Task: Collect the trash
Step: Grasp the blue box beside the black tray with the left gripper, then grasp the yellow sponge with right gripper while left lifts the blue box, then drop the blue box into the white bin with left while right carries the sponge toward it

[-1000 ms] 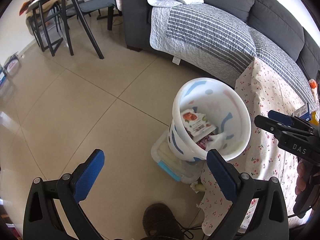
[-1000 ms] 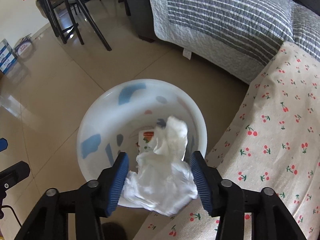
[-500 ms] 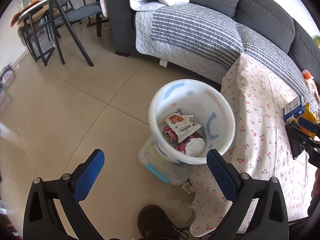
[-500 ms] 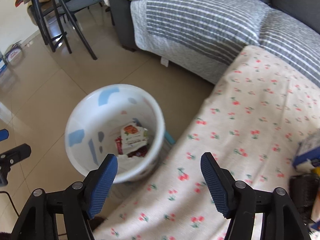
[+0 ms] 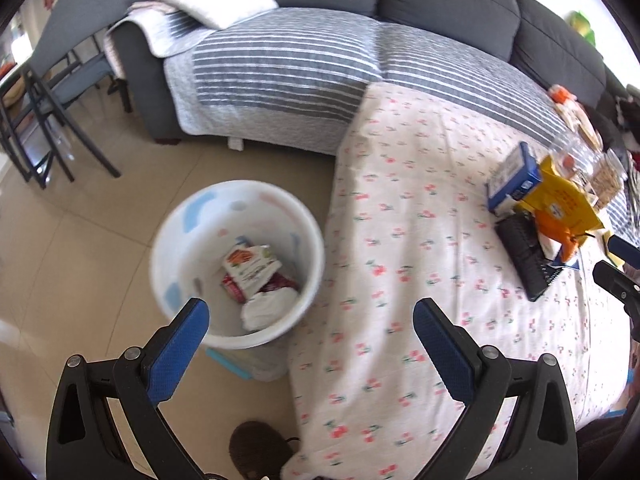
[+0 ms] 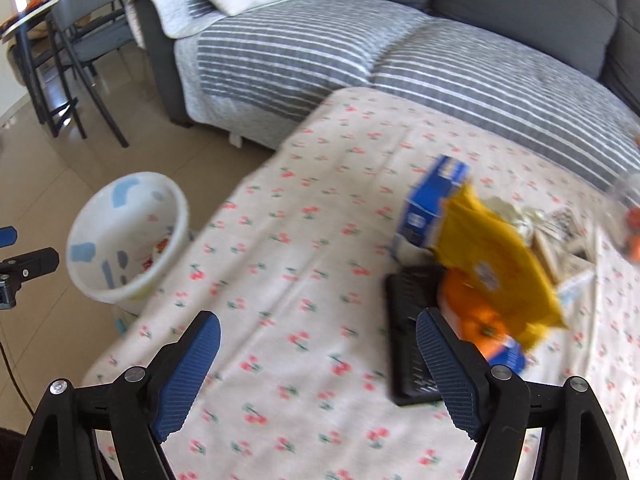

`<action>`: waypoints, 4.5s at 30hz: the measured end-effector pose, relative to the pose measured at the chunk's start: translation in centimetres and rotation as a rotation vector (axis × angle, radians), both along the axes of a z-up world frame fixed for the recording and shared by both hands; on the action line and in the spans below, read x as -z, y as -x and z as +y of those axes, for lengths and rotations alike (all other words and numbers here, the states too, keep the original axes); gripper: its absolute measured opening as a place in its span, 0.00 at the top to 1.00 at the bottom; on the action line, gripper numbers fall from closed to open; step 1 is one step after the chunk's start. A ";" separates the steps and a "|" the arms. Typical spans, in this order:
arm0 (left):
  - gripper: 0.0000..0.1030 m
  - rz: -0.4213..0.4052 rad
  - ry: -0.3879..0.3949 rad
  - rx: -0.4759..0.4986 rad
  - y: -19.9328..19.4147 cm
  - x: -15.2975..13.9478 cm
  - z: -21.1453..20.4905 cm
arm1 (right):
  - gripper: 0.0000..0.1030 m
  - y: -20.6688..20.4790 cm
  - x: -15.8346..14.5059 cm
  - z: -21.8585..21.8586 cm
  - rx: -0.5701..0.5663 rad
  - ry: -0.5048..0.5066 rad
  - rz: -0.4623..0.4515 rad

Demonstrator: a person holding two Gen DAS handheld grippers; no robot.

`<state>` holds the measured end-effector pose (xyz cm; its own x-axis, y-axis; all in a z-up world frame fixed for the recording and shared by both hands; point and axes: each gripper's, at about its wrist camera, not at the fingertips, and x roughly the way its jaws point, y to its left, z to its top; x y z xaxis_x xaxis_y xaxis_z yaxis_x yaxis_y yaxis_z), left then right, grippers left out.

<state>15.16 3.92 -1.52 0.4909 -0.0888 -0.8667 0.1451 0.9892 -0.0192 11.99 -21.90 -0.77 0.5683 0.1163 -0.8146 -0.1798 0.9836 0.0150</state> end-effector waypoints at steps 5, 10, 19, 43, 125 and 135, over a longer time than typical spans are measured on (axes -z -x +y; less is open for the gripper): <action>0.00 0.014 0.010 0.068 -0.5 0.2 -5.3 | 0.17 1.5 -0.8 -5.0 0.068 -0.030 -0.021; 0.00 0.038 0.035 0.145 -1.1 0.6 -11.3 | 0.16 2.4 -1.5 -9.7 0.133 -0.073 -0.036; 0.01 -0.025 0.062 0.206 -3.6 0.5 -18.5 | 0.13 3.8 -1.6 -18.7 0.272 -0.100 -0.027; 0.76 -0.087 0.176 0.230 -8.3 0.7 -20.0 | 0.11 7.7 0.3 -41.9 0.758 -0.188 0.062; 0.26 -0.068 0.007 -0.248 -3.8 2.5 11.5 | 0.23 -3.5 0.3 0.4 -0.099 -0.086 0.072; 0.12 0.039 -0.041 -0.326 -1.9 2.7 14.8 | 0.22 -5.9 2.4 4.5 -0.149 -0.118 0.121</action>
